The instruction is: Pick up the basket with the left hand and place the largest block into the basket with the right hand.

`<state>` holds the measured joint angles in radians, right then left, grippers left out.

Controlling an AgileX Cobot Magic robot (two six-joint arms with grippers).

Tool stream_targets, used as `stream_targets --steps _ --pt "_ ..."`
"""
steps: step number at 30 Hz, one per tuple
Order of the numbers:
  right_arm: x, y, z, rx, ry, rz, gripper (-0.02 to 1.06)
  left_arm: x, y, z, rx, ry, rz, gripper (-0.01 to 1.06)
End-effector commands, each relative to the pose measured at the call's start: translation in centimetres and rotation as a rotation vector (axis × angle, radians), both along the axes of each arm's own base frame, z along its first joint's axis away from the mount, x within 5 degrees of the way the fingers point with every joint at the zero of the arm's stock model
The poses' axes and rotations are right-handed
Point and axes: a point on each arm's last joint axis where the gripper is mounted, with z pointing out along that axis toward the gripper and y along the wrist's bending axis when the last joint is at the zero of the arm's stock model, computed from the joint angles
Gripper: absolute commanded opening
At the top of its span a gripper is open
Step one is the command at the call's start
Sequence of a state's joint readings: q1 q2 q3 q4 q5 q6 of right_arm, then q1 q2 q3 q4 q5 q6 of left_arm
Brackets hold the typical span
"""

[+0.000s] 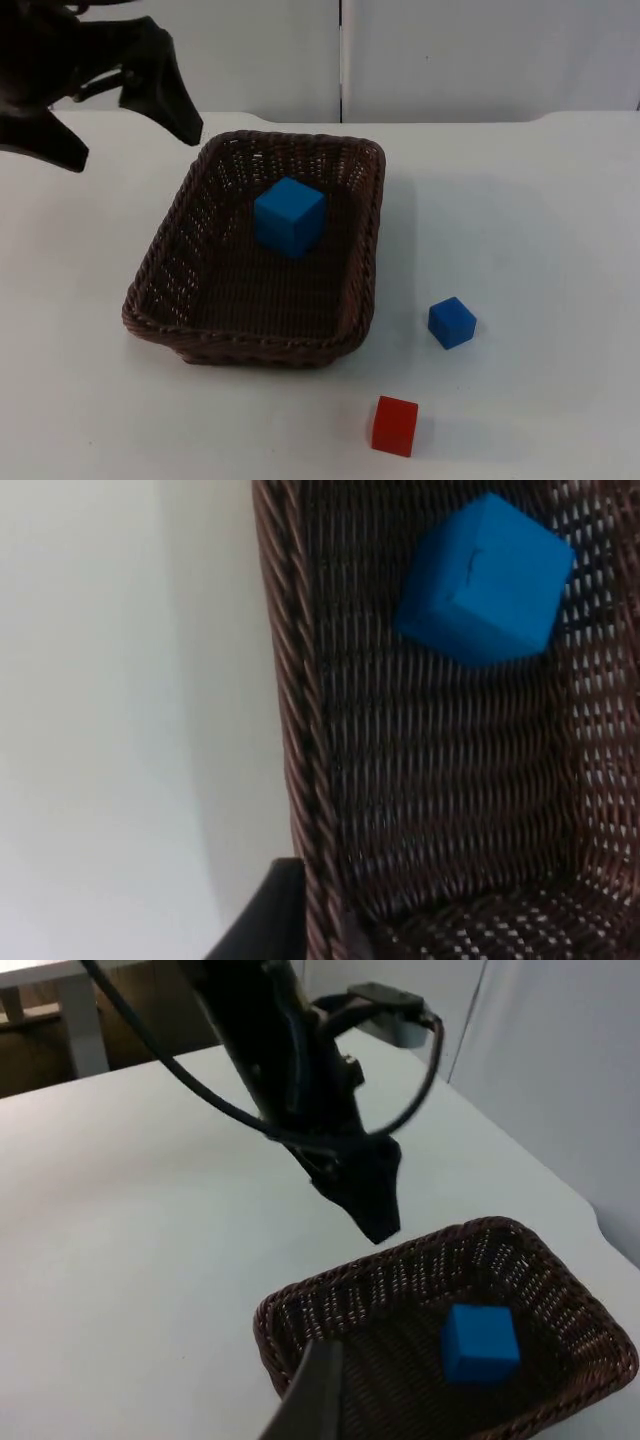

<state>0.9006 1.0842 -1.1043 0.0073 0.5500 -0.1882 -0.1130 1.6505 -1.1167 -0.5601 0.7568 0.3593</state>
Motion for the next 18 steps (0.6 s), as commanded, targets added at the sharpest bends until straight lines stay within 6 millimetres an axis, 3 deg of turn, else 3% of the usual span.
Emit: stream_targets --steps 1,11,18 --pt "-0.6 -0.8 0.2 0.031 -0.02 -0.003 0.79 -1.5 0.1 1.1 0.001 -0.051 0.007 1.05" --pt "-3.0 -3.7 -0.2 0.073 -0.045 -0.006 0.79 -7.3 1.1 3.7 -0.004 -0.198 0.051 1.05" --pt "-4.0 -5.0 -0.5 0.09 -0.047 -0.007 0.79 -10.0 1.4 5.3 -0.012 -0.282 0.05 1.05"
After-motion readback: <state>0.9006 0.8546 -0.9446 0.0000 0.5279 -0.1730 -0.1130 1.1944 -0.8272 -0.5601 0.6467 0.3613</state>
